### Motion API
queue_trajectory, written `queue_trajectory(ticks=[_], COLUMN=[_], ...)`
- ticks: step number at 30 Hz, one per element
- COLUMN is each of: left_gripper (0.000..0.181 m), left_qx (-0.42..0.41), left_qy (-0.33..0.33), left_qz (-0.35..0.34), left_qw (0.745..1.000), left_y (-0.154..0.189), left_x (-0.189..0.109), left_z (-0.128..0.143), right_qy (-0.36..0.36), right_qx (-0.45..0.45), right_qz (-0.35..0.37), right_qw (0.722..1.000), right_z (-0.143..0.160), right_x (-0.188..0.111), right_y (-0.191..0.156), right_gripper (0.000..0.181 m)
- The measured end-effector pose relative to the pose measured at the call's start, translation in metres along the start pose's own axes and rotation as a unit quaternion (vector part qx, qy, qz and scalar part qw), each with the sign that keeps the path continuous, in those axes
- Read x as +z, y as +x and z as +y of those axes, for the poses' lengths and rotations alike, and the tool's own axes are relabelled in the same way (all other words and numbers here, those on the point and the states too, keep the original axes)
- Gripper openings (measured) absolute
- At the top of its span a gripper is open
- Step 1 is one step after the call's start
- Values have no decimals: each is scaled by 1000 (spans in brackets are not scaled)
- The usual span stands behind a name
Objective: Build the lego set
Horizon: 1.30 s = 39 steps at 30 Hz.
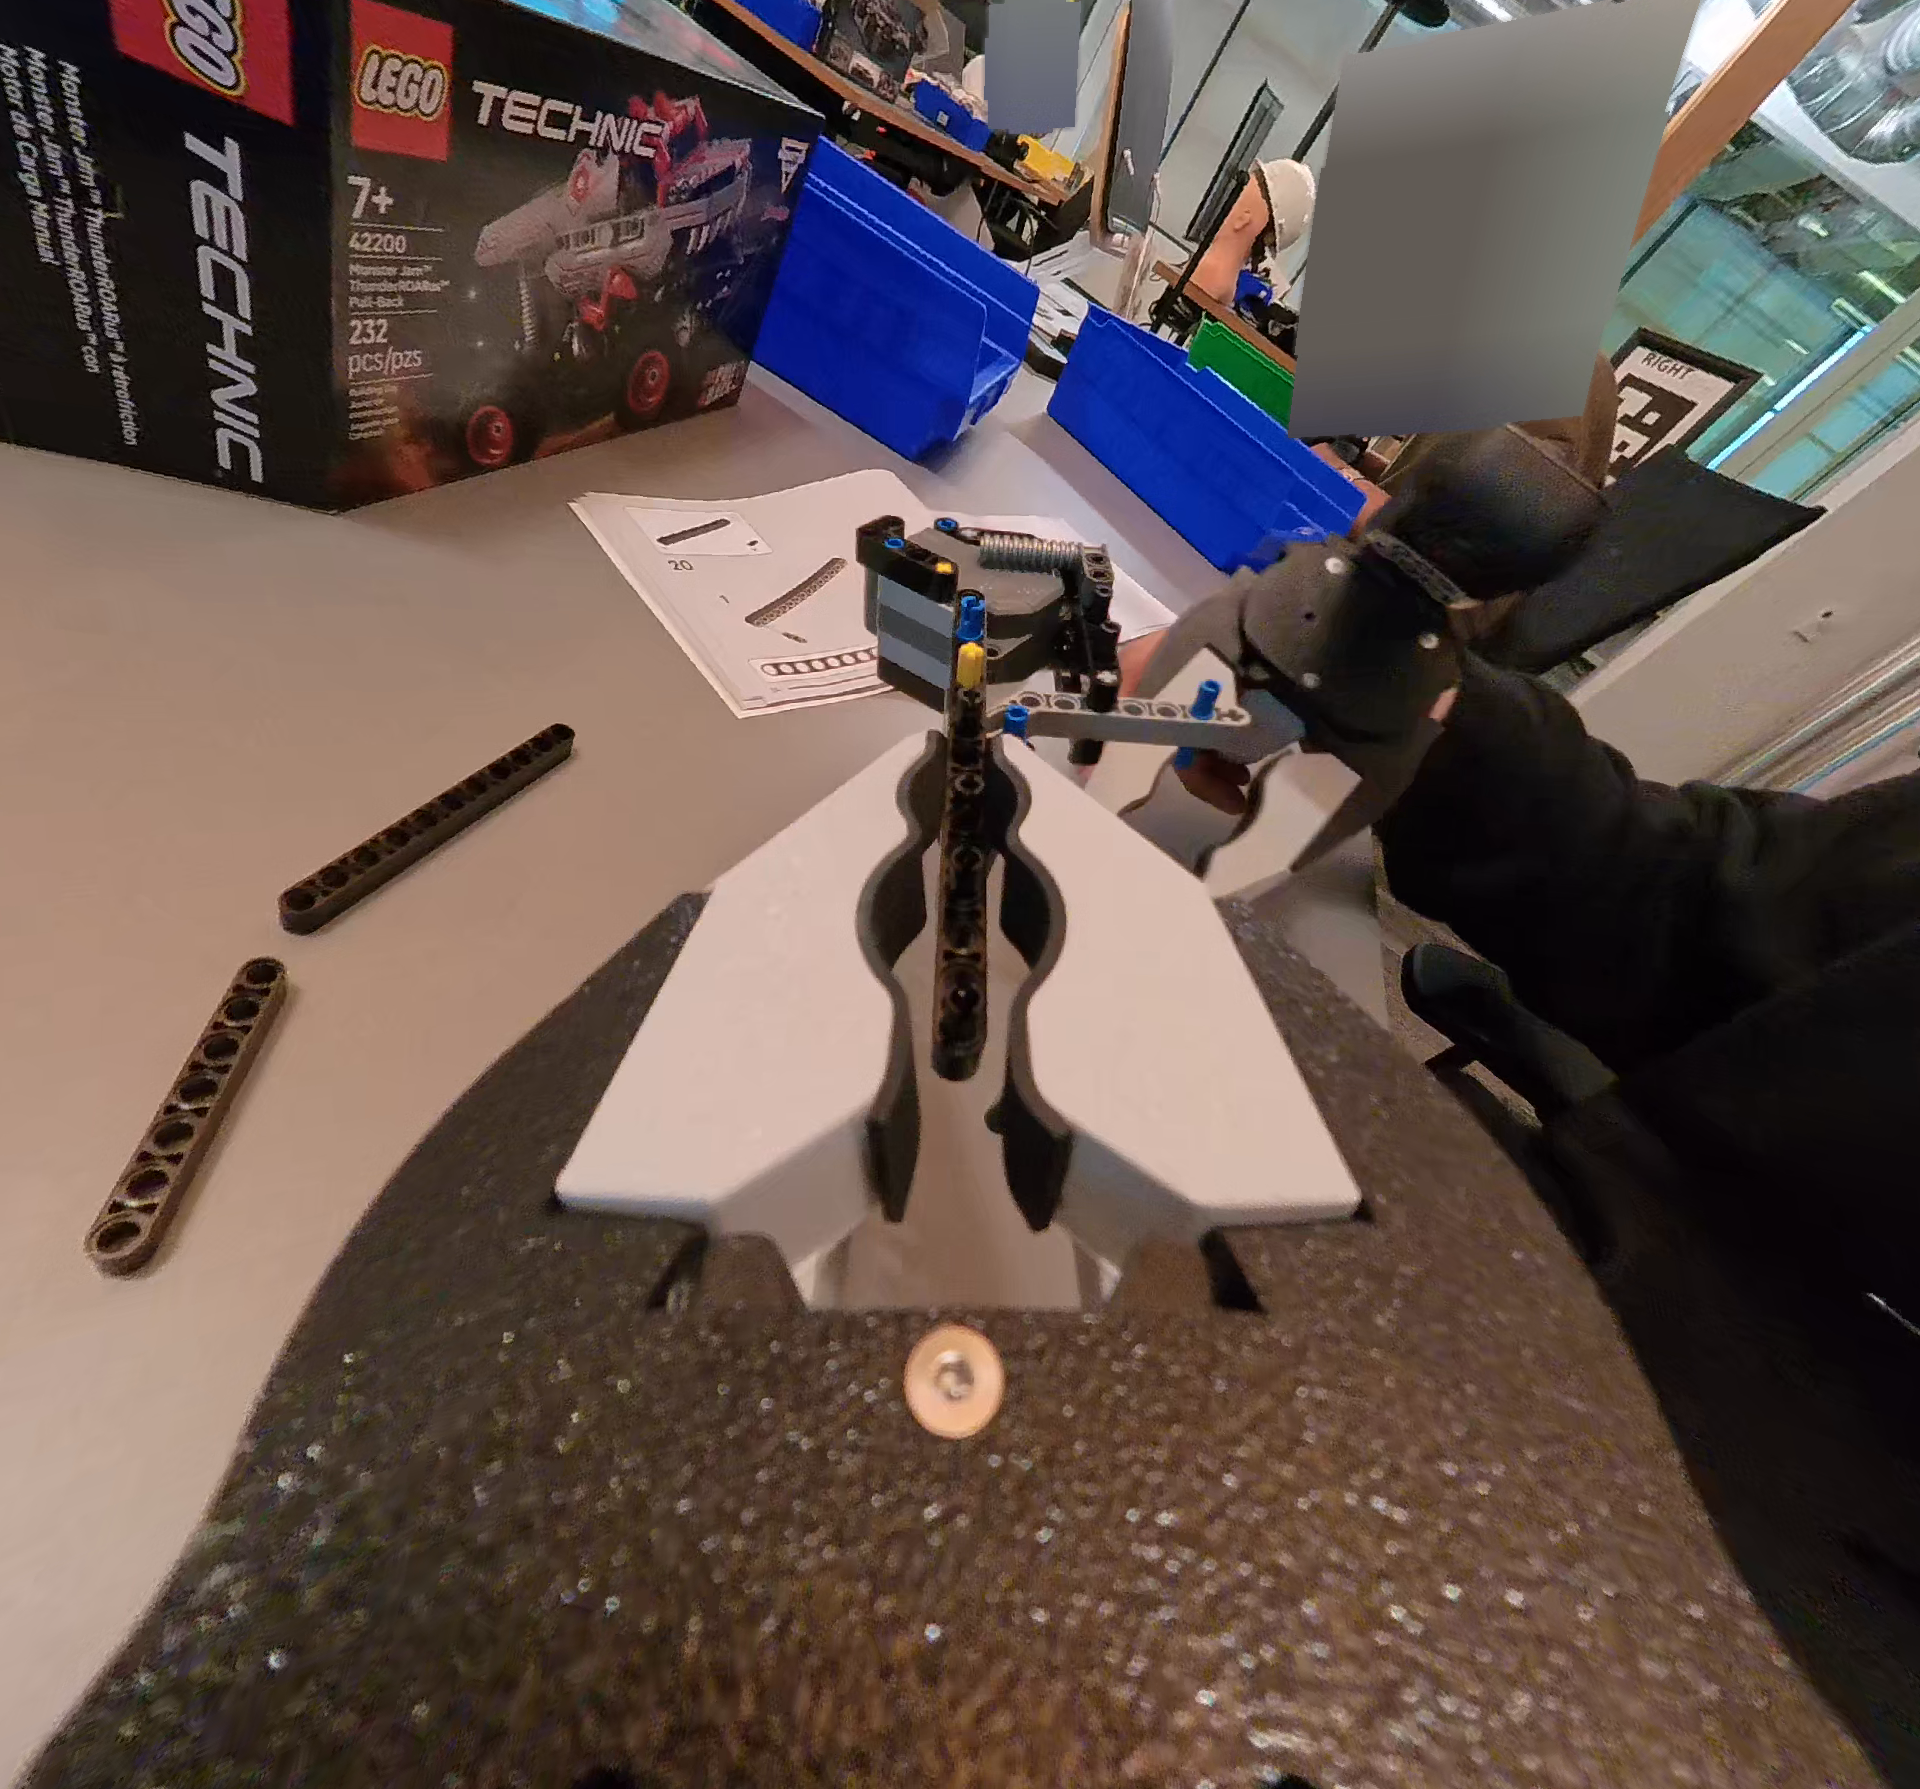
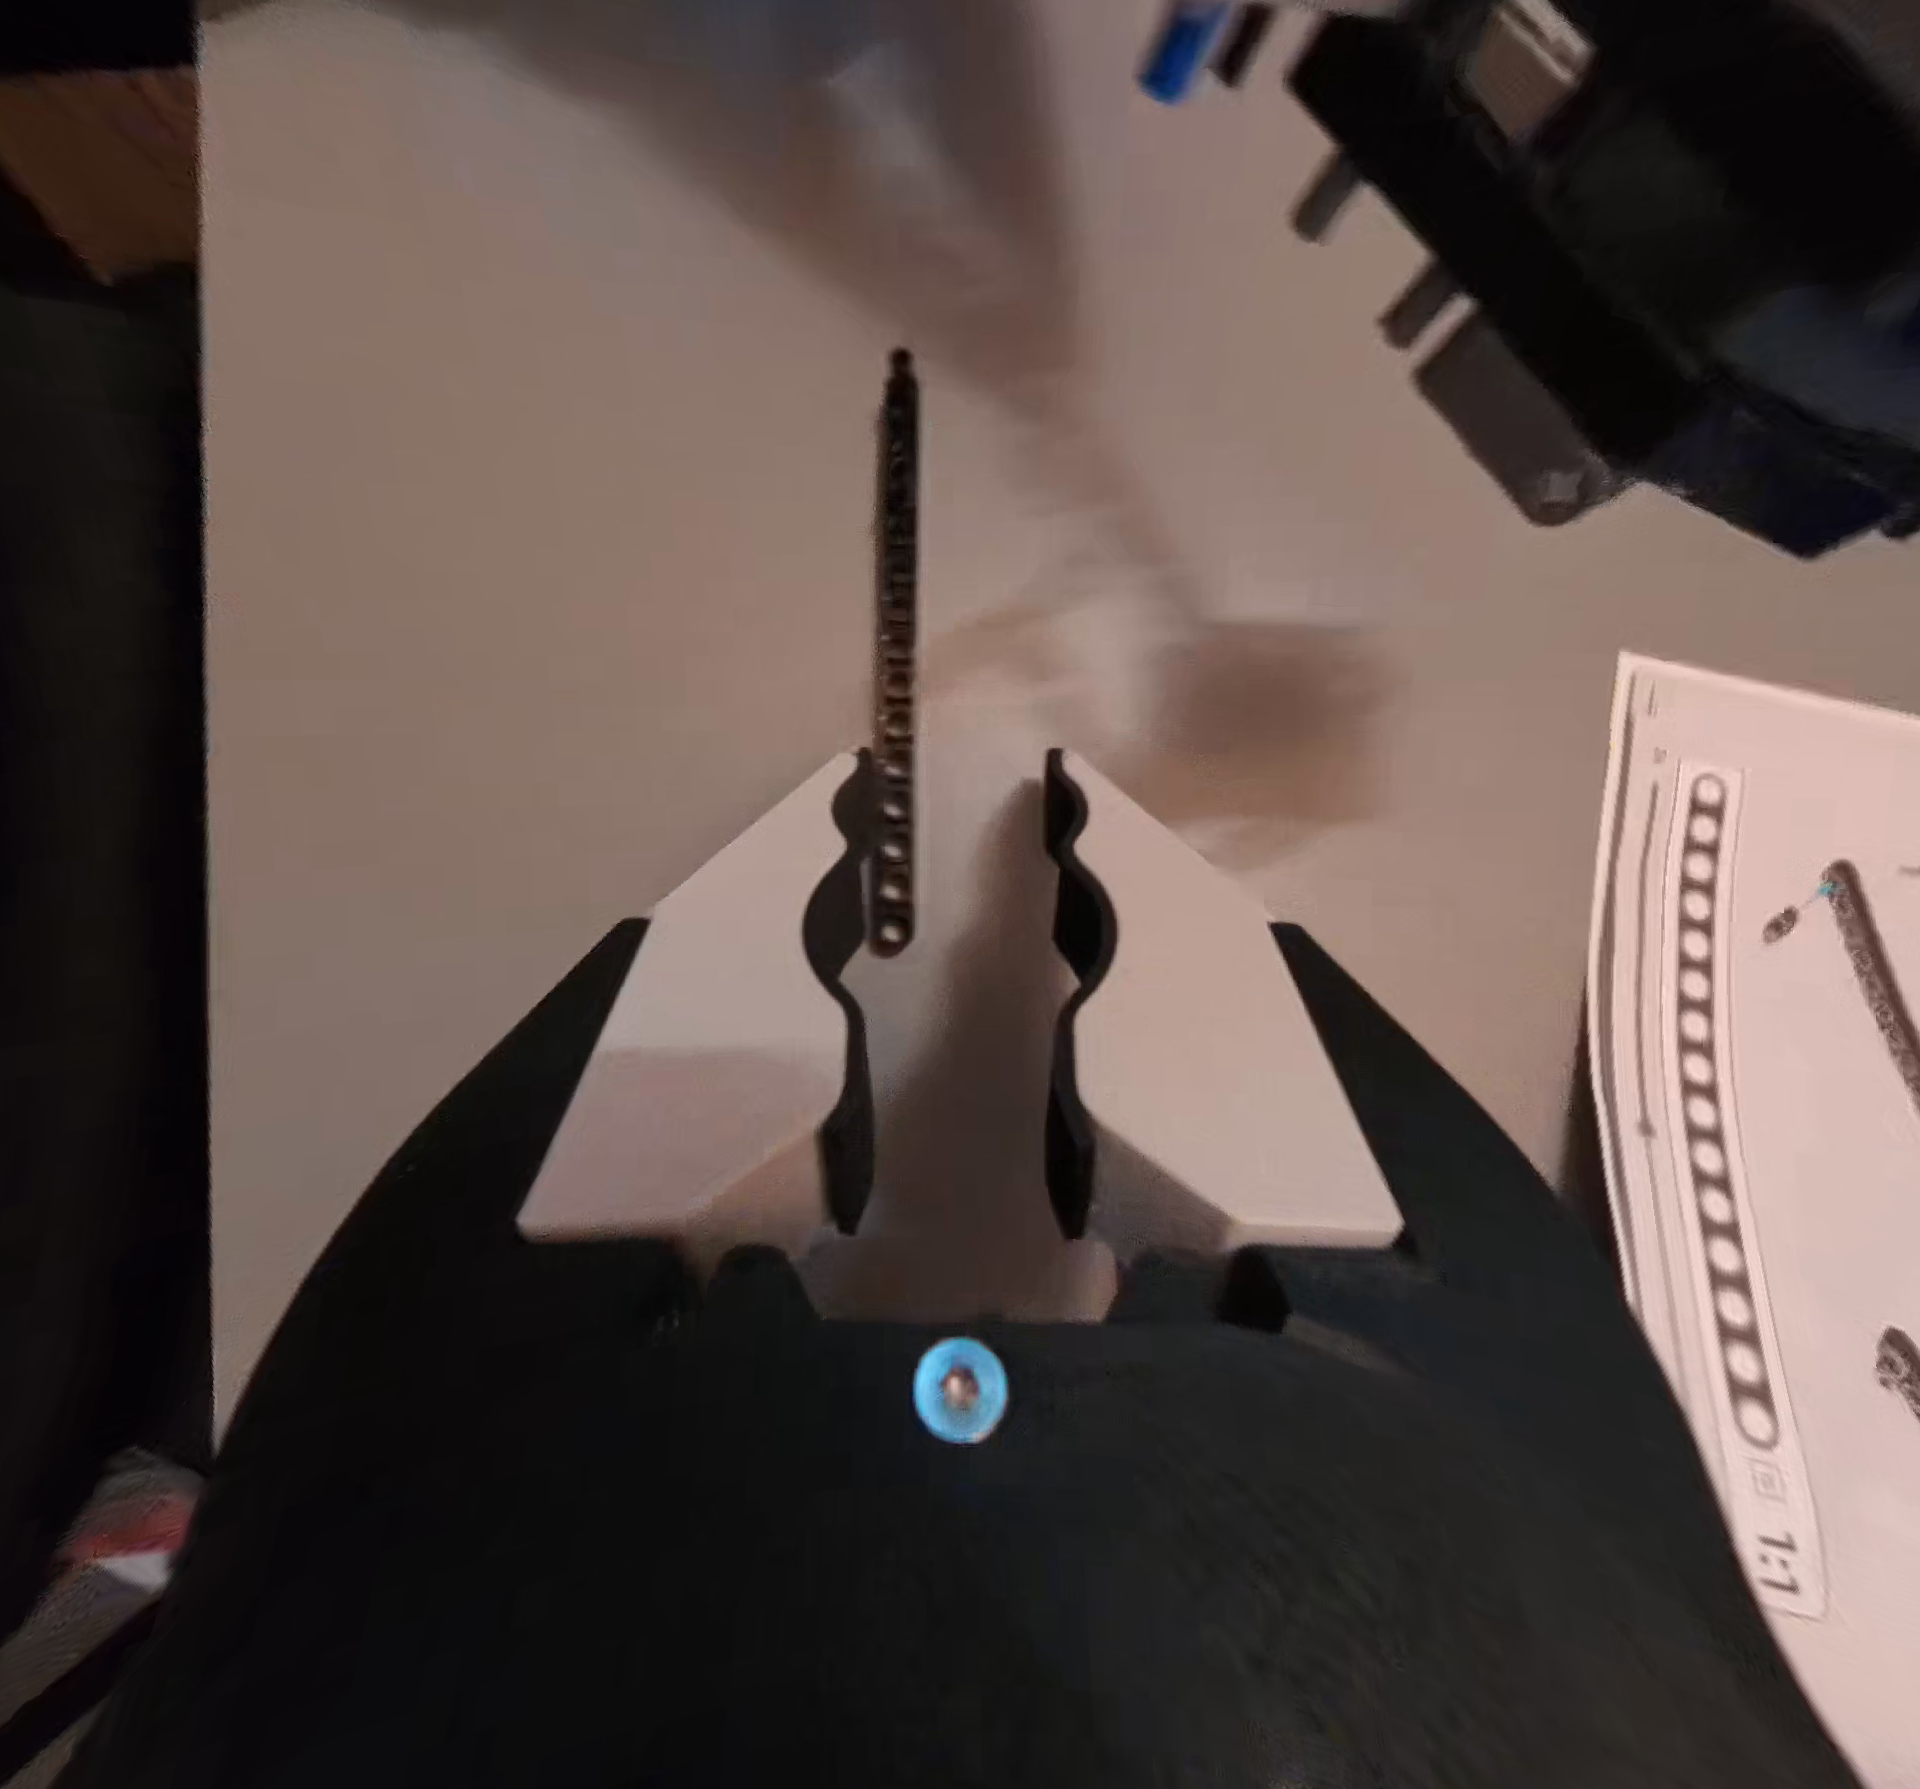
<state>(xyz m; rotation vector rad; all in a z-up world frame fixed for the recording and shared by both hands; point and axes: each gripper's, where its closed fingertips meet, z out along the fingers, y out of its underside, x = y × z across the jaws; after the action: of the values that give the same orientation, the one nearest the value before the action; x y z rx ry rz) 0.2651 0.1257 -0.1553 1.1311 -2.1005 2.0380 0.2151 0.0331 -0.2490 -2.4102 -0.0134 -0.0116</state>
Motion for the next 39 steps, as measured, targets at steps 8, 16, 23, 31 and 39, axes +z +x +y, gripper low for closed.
queue_trajectory(ticks=[8,16,23,31,39], left_gripper=[5,5,5,5,5], left_qx=[1,-4,-19,-140,-170], left_qy=[10,12,-24,-55,-65], left_qz=[-6,-1,23,36,42], left_qw=[1000,1000,999,988,982], left_y=[-3,-4,8,5,4], left_x=[-5,-4,8,26,37], left_z=[-4,-3,10,35,48], right_qy=[-13,-14,20,11,-28], right_qx=[-155,-326,-204,-233,-450], right_qz=[70,229,145,141,274], right_qw=[985,917,968,962,849], right_z=[-9,-6,-13,-8,-10], right_x=[6,11,5,15,12], right_y=[2,-10,3,3,0], right_gripper=[0,7,42,6,6])
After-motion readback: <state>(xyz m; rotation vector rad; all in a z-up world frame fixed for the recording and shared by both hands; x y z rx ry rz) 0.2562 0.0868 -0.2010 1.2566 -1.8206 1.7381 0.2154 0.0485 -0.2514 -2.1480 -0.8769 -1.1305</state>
